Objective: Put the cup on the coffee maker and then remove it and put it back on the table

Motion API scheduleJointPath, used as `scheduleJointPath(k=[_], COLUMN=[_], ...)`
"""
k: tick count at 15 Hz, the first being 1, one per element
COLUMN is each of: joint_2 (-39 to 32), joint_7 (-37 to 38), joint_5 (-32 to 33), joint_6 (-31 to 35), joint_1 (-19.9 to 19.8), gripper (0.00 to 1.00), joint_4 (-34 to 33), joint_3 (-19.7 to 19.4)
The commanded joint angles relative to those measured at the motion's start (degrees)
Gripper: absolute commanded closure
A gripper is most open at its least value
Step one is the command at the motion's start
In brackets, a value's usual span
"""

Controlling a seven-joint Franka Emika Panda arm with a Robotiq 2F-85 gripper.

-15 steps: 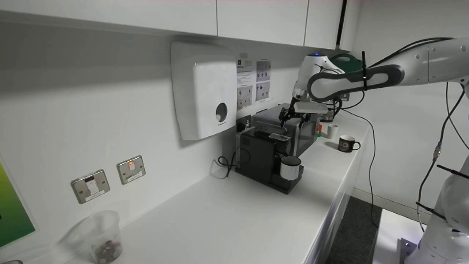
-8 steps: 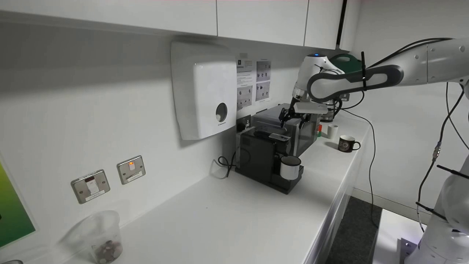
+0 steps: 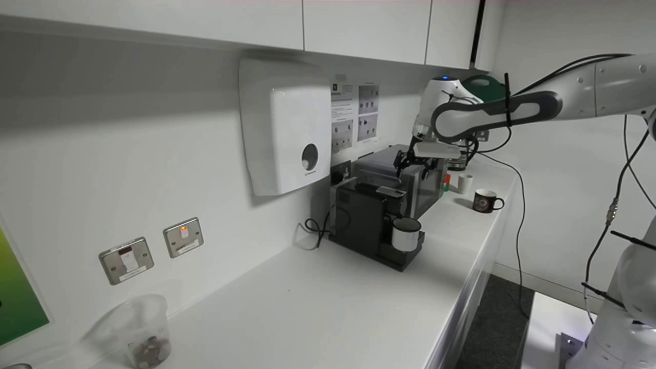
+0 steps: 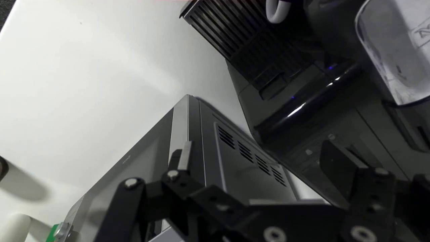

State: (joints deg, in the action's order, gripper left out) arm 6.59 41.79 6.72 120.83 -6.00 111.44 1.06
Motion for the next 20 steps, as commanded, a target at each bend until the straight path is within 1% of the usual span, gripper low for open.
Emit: scheduleJointPath(k=[1,8,20], joint_2=[-0.49,-1.95,-6.42], joint_7=[0.76,1.24,0.94], joint_5=[1.38,1.79,2.13], joint_6=[-0.84,-0.32,0.22], joint_1=[0.5,0.61,1.23], gripper=[0.0,0.0,0.0], joint_4=[-1.11,-2.38,-6.09], joint_3=[-0.64,-0.53,-1.23])
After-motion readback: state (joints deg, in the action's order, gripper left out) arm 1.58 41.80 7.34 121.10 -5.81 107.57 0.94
